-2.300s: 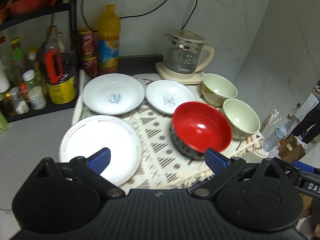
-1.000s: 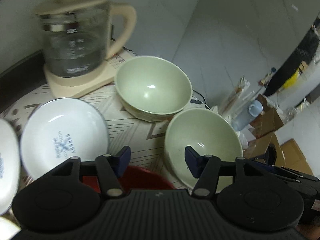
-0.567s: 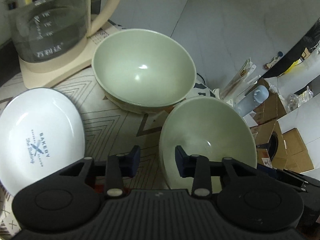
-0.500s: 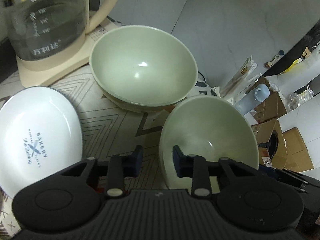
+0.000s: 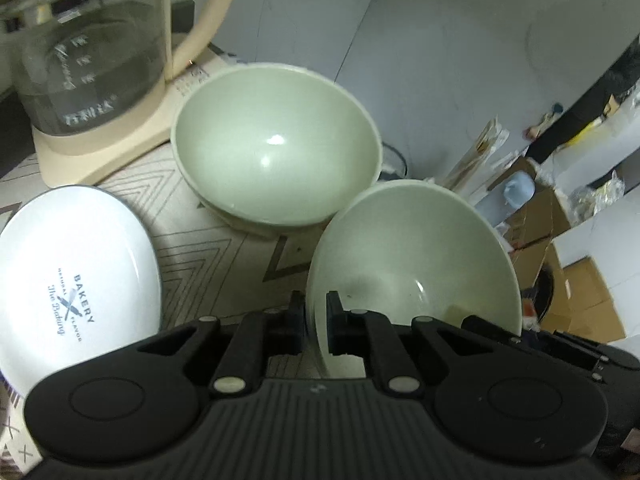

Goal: Organize plates and bowls
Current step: 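Lift the pale green bowl and carry it over the red bowl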

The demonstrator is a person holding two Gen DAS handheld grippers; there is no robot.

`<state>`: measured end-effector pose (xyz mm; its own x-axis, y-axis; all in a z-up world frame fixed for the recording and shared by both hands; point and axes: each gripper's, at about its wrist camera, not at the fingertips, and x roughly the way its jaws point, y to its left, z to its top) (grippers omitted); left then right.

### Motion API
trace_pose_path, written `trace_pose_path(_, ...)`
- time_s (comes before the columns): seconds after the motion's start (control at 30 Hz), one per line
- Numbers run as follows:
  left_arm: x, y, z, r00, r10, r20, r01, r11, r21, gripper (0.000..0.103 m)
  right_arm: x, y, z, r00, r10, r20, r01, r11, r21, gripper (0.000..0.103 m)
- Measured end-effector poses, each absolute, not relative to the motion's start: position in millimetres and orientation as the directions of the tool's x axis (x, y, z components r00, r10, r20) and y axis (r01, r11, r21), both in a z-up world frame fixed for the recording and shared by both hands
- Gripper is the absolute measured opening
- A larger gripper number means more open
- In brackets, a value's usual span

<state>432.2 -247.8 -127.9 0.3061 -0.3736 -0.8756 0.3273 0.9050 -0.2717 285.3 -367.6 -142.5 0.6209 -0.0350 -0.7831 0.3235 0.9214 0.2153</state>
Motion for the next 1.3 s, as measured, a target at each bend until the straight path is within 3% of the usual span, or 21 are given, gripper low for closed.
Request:
trace_pose_path(0.57,378,-206,-62,0.482,-0.343,-0.806,0.2,0.939,-0.28,0.009,264,-341,-83,0.729,0.028,-0.684,0.159,0.965,0.21,0.015)
trace_pose_path(1.3,314,-132,-42,0.574,-0.222,-0.788,-0.012,0.96,-0.279,0.009,253,-280,-68,0.731,0.19,-0.656,-0.062,0.975,0.214,0.015)
